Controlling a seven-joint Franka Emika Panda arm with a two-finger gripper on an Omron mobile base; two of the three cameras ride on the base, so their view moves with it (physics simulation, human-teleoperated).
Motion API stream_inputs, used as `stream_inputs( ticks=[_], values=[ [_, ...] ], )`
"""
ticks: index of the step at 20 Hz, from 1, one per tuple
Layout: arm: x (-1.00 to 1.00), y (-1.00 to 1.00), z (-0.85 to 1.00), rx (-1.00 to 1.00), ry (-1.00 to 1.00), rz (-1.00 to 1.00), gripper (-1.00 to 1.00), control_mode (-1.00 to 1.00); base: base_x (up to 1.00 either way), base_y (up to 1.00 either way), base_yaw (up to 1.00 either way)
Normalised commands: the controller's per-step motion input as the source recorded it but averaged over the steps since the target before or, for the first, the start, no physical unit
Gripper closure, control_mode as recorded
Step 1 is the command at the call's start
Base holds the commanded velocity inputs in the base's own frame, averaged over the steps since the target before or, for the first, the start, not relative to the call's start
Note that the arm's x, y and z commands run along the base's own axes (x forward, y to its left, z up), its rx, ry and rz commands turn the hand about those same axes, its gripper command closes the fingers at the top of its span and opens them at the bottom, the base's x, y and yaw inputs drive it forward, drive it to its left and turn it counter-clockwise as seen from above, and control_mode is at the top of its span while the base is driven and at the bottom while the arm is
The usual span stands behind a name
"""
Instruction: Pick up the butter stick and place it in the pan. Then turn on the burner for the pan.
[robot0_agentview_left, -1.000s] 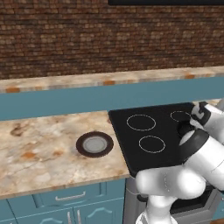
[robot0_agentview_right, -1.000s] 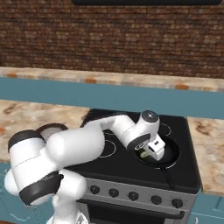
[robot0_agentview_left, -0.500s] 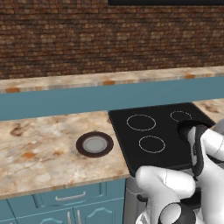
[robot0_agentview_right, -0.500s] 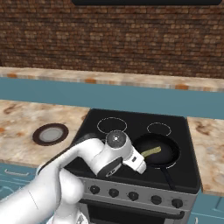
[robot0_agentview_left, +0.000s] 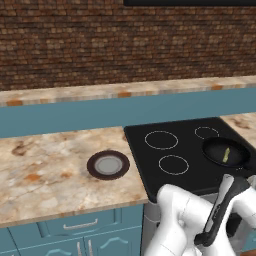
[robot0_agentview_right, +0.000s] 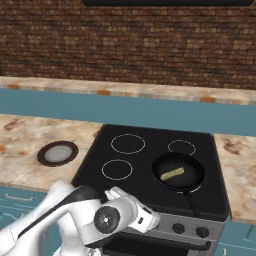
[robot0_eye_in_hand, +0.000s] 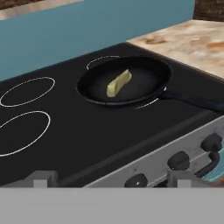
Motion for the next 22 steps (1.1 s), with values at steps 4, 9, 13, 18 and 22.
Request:
stream_inputs(
  ticks=[4, 9, 13, 18, 22],
  values=[
    [-0.49, 0.0, -0.26, -0.17, -0.28, 0.14, -1.0, -1.0, 0.0, 0.0, 0.0],
    [-0.07, 0.0, -0.57, -0.15, -0.06, 0.11, -1.0, -1.0, 0.0, 0.0, 0.0],
    [0.0, -0.12, -0.69, -0.13, -0.09, 0.11, -1.0, -1.0, 0.0, 0.0, 0.0],
    [-0.01, -0.21, -0.51, -0.11, -0.09, 0.13, -1.0, -1.0, 0.0, 0.0, 0.0],
    [0.0, -0.14, -0.21, -0.1, -0.13, 0.15, -1.0, -1.0, 0.0, 0.0, 0.0]
  ],
)
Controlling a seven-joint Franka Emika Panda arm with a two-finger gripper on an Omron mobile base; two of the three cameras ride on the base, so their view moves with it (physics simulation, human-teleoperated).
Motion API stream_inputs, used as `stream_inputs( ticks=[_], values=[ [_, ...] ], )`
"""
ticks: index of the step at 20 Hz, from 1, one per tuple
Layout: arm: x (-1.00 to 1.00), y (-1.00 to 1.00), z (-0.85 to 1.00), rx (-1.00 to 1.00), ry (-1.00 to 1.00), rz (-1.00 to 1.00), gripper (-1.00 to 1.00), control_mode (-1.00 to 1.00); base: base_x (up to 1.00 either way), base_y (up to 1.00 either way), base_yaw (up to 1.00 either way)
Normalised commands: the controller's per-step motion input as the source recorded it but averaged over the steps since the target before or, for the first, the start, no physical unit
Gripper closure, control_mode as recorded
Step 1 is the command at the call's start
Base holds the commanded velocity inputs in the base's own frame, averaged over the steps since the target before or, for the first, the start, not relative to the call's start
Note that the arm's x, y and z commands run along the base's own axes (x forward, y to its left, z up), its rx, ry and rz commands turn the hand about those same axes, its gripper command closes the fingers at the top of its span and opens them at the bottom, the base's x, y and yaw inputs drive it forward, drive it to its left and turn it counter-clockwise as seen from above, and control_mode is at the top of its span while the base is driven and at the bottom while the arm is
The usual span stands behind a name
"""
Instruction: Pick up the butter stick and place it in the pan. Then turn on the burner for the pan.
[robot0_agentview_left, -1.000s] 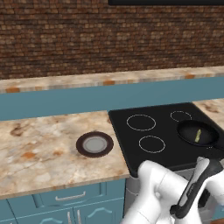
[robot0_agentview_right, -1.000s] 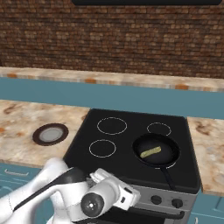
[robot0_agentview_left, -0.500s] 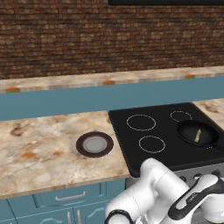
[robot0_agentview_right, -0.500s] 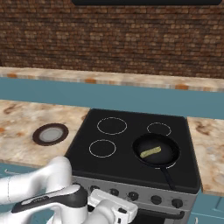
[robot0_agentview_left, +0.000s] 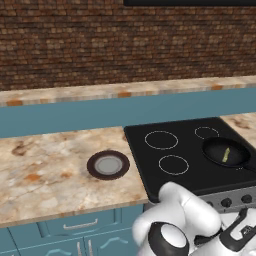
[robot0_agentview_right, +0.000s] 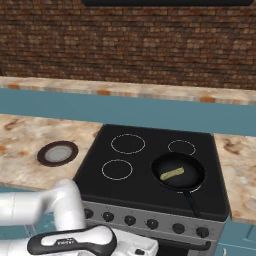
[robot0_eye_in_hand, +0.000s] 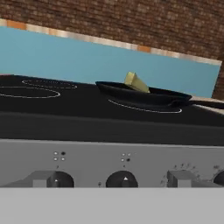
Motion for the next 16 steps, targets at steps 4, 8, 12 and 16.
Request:
stream_inputs(
  ticks=[4, 8, 12, 16],
  values=[
    [0.0, -0.31, -0.07, -0.07, -0.12, 0.11, -1.0, -1.0, 0.0, 0.0, 0.0],
    [0.01, -0.25, -0.18, -0.07, -0.08, 0.06, -1.0, -1.0, 0.0, 0.0, 0.0],
    [0.12, -0.04, -0.32, -0.06, -0.02, 0.03, -1.0, -1.0, 0.0, 0.0, 0.0],
    [0.11, -0.03, -0.05, -0.01, 0.0, 0.02, -1.0, -1.0, 0.0, 0.0, 0.0]
  ],
)
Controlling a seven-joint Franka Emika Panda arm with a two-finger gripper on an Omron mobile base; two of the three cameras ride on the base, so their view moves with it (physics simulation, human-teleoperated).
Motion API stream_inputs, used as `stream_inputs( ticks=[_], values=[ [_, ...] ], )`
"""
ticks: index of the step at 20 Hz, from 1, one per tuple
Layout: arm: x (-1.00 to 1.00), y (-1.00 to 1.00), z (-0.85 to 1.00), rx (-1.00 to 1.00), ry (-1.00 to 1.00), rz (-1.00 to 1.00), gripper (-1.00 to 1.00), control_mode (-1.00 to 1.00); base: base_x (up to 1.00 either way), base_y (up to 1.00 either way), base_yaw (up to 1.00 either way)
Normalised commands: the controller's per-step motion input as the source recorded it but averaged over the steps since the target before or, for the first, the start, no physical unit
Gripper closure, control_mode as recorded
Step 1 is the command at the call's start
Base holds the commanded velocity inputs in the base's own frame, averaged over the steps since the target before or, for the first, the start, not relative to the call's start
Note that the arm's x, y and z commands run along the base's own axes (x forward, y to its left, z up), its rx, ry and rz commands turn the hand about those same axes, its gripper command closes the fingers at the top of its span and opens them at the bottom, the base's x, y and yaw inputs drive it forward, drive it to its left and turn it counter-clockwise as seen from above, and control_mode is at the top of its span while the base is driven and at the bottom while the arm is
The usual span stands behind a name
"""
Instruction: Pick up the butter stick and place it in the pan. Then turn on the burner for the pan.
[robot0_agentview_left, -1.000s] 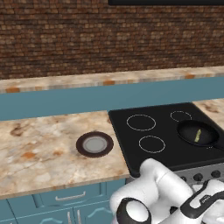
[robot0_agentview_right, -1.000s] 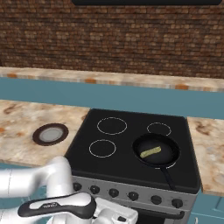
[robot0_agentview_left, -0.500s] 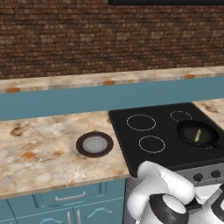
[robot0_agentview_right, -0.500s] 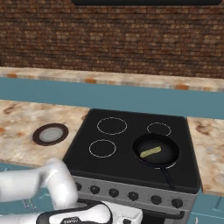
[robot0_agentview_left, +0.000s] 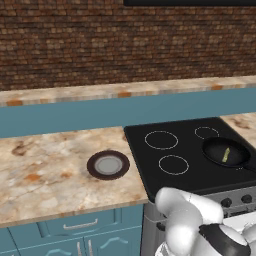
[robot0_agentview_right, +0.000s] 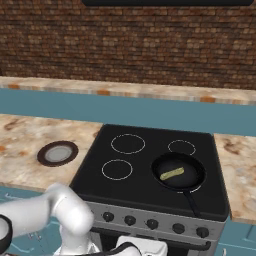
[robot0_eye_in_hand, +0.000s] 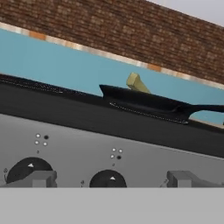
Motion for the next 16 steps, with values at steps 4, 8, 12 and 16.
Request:
stream_inputs(
  ticks=[4, 8, 12, 16],
  values=[
    [0.17, -0.01, 0.0, 0.0, 0.0, 0.0, -1.0, -1.0, 0.0, 0.0, 0.0],
    [0.28, 0.02, 0.0, 0.0, 0.01, 0.0, -1.0, -1.0, 0.0, 0.0, 0.0],
    [0.22, 0.06, -0.01, 0.0, 0.04, 0.02, -1.0, -1.0, 0.0, 0.0, 0.0],
    [0.18, 0.0, -0.09, 0.0, 0.03, 0.02, -1.0, -1.0, 0.0, 0.0, 0.0]
  ],
)
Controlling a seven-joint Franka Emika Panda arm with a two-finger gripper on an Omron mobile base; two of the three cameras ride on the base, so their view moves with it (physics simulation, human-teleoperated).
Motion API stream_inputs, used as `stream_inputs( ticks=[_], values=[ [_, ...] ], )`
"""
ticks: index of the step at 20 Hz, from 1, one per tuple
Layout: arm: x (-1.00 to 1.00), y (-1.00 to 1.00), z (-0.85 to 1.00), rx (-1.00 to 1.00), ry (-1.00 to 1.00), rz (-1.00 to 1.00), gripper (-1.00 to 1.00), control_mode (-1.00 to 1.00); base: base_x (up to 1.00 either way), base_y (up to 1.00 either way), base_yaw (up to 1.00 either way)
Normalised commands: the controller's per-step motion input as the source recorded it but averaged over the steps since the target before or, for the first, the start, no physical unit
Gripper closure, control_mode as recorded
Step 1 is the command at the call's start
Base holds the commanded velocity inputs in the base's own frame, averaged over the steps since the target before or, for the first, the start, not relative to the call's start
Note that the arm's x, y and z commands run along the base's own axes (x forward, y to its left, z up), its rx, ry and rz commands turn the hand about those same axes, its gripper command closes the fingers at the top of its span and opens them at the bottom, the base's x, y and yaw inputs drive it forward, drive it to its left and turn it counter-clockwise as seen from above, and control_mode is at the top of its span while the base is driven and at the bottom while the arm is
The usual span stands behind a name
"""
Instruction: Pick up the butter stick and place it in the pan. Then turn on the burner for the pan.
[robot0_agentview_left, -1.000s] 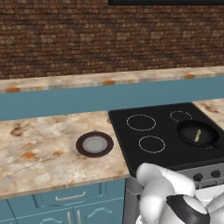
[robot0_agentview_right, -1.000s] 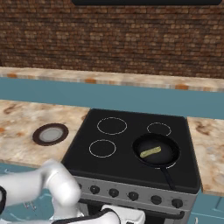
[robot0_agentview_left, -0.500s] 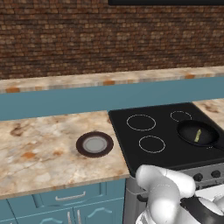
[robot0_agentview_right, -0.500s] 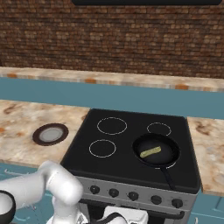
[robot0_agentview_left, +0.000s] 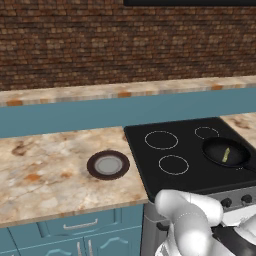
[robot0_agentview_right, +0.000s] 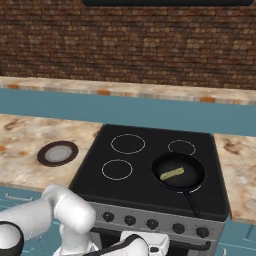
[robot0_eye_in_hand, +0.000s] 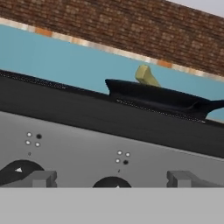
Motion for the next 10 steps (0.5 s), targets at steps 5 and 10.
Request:
stream_inputs(
  ticks=[5, 10],
  values=[
    [0.21, 0.0, -0.14, 0.0, 0.0, 0.0, -1.0, -1.0, 0.0, 0.0, 0.0],
    [0.08, -0.01, -0.18, 0.01, 0.0, 0.01, -1.0, -1.0, 0.0, 0.0, 0.0]
  ],
)
